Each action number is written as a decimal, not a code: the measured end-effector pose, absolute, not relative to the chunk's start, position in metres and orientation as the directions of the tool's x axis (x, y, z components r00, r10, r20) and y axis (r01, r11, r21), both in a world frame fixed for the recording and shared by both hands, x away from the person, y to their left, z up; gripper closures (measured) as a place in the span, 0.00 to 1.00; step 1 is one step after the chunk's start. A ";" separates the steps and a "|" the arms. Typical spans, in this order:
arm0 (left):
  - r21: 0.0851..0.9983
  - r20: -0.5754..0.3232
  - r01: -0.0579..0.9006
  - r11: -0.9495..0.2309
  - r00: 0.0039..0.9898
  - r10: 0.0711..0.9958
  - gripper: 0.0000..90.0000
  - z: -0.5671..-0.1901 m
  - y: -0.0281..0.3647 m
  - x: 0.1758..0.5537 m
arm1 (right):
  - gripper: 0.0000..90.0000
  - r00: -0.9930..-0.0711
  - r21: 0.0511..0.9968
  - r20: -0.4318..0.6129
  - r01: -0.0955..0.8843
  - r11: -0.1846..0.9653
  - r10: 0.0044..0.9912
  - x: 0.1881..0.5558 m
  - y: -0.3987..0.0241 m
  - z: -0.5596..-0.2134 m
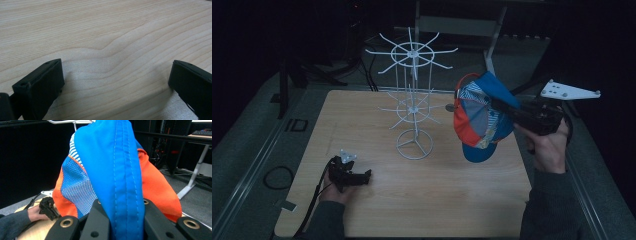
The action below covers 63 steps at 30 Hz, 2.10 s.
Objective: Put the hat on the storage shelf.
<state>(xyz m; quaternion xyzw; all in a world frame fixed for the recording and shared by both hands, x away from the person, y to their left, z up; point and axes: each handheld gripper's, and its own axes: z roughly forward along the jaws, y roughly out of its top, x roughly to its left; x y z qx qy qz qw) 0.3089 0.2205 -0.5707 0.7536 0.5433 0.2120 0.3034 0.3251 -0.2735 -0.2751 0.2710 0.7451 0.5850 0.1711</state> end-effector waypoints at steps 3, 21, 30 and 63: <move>0.687 -0.010 0.690 -0.227 0.321 0.947 0.00 -0.571 0.221 0.309 | 0.97 -0.795 0.965 0.061 0.201 0.167 0.603 0.326 -0.273 -0.274; 0.688 -0.010 0.690 -0.226 0.320 0.947 0.00 -0.571 0.220 0.309 | 0.97 -0.801 0.975 0.061 0.175 0.136 0.596 0.326 -0.273 -0.260; 0.688 -0.010 0.690 -0.225 0.320 0.948 0.00 -0.571 0.220 0.309 | 0.97 -0.810 0.979 0.061 0.162 0.123 0.583 0.326 -0.271 -0.255; 0.688 -0.010 0.690 -0.225 0.319 0.948 0.00 -0.571 0.220 0.309 | 0.97 -0.838 0.983 0.046 0.134 0.123 0.544 0.324 -0.254 -0.249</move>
